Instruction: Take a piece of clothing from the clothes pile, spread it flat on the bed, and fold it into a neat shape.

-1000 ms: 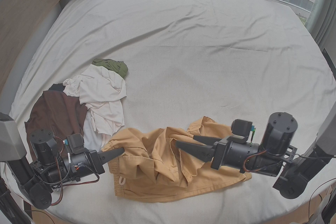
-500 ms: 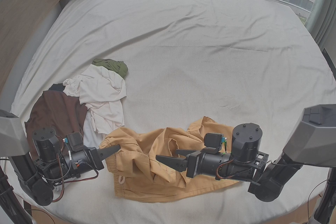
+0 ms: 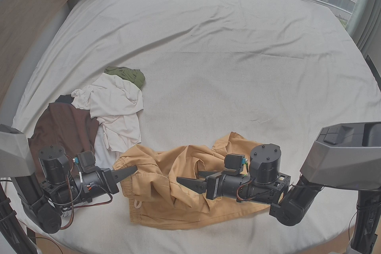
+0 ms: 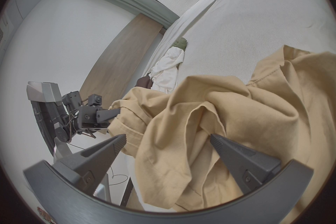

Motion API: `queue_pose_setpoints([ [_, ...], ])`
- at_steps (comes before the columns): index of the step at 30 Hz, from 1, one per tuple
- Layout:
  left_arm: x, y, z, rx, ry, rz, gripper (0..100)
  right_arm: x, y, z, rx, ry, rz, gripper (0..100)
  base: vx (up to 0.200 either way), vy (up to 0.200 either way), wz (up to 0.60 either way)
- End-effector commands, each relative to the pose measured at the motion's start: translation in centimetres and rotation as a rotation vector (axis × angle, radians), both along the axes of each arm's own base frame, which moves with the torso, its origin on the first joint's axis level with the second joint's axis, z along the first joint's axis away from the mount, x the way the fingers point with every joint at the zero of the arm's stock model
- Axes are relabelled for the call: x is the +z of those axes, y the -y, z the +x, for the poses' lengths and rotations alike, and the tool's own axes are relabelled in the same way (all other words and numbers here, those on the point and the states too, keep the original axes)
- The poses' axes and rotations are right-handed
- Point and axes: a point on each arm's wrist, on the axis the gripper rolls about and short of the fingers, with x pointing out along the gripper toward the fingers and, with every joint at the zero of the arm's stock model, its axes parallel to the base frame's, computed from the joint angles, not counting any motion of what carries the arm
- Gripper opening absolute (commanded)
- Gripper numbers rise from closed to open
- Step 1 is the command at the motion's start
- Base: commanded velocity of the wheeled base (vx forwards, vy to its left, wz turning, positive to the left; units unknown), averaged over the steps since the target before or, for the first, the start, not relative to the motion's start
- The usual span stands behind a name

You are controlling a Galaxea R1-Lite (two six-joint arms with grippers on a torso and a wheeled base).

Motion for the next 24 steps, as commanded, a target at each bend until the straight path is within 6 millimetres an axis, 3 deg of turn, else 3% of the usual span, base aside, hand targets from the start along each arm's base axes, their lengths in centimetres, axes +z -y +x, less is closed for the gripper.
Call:
queue_pose_setpoints([
  [1,0.1,0.0,0.0,0.002,0.003,-0.001,0,-1.0,0.1,0.6,-0.011,-0.01,-0.014,100,0.0,0.0,0.0],
  [2,0.1,0.0,0.0,0.002,0.003,-0.001,0,-1.0,0.1,0.6,-0.011,-0.01,-0.014,100,0.0,0.0,0.0],
  [3,0.1,0.0,0.0,0.0,0.003,-0.001,0,-1.2,0.0,0.7,-0.014,-0.012,-0.016,0,0.0,0.0,0.0],
  [12,0.1,0.0,0.0,0.0,0.003,-0.001,0,-1.8,0.0,1.1,-0.031,-0.013,-0.023,0,0.0,0.0,0.0],
  [18,0.2,0.0,0.1,0.0,0.012,-0.004,0,-0.8,1.0,0.9,-0.05,0.018,0.018,0,0.0,0.0,0.0],
  [19,0.4,0.0,0.4,0.005,0.027,-0.007,0,1.5,2.3,0.4,-0.069,0.062,0.086,0,0.0,0.0,0.0],
  [24,0.8,0.0,0.7,0.008,0.047,-0.013,0,4.7,4.2,-1.0,-0.094,0.062,0.195,0,0.0,0.0,0.0],
])
